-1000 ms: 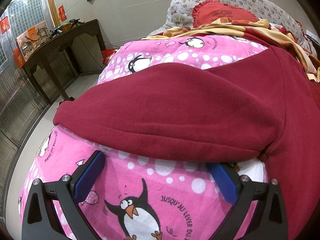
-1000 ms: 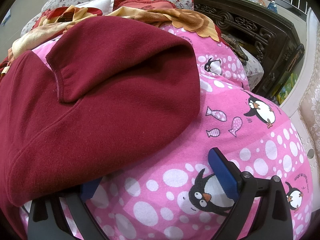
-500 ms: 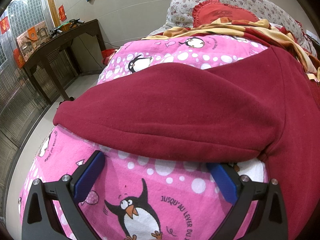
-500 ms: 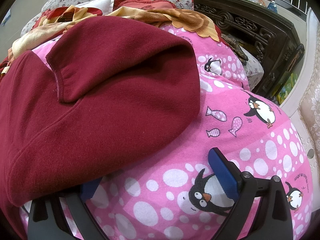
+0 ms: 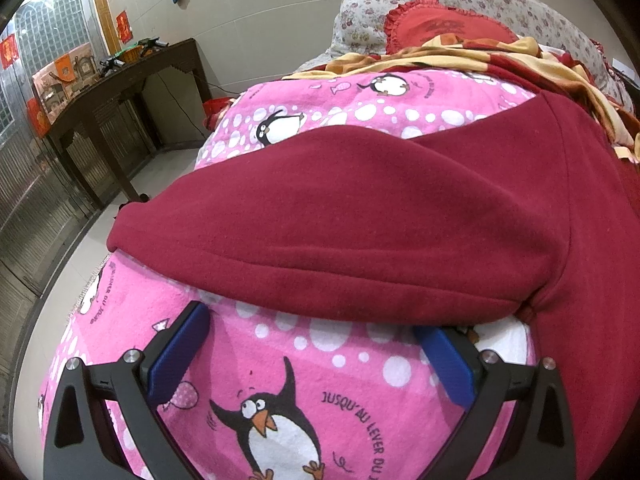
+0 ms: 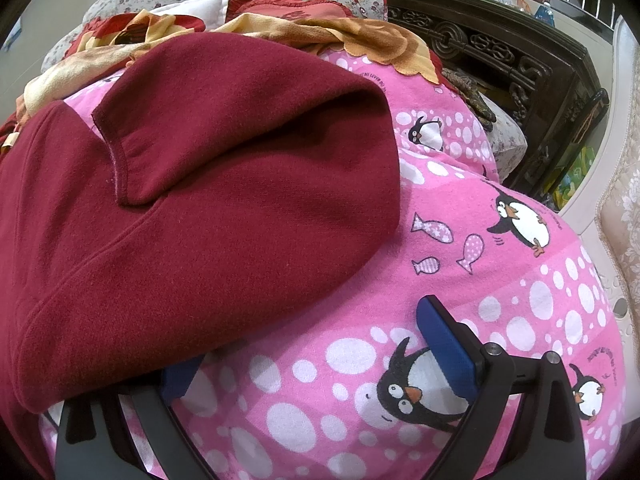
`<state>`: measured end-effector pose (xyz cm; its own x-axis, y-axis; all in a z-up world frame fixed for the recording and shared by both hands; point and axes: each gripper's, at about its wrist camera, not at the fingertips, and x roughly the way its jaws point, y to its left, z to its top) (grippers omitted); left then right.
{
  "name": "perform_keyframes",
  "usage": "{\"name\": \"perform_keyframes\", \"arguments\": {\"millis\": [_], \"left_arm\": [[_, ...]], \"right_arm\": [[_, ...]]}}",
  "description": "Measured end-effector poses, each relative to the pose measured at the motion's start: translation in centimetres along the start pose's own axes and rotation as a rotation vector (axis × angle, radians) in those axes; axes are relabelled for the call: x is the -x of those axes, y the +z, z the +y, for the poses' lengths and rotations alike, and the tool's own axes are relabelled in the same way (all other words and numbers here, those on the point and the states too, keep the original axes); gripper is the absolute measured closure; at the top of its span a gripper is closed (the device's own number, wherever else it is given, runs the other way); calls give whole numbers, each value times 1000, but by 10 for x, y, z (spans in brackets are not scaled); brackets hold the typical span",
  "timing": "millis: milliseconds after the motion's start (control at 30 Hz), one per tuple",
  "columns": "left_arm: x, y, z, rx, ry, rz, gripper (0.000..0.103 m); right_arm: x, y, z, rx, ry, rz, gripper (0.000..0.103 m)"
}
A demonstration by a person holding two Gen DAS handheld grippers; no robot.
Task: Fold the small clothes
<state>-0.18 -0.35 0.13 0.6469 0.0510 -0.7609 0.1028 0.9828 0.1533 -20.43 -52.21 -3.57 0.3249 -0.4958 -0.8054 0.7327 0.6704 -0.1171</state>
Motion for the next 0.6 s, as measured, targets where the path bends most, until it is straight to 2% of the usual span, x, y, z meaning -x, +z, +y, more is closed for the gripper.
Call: {"name": "perform_keyframes", "arguments": {"millis": [33, 100, 167, 433, 600], "left_arm": [[1, 2, 1, -8, -12, 18, 0], [6, 3, 4, -14, -33, 38, 0], [14, 7, 15, -3, -35, 32, 0], [94, 12, 25, -14, -117, -91, 0], [145, 13, 18, -40, -178, -140, 0]], "right_arm": [[1, 0, 0, 4, -6, 9, 1], [9, 2, -5, -6, -2, 40, 11], [31, 3, -14, -18, 23, 40, 14], [153, 15, -57, 24, 34, -148, 14], [226, 30, -73, 29, 87, -236, 14]]}}
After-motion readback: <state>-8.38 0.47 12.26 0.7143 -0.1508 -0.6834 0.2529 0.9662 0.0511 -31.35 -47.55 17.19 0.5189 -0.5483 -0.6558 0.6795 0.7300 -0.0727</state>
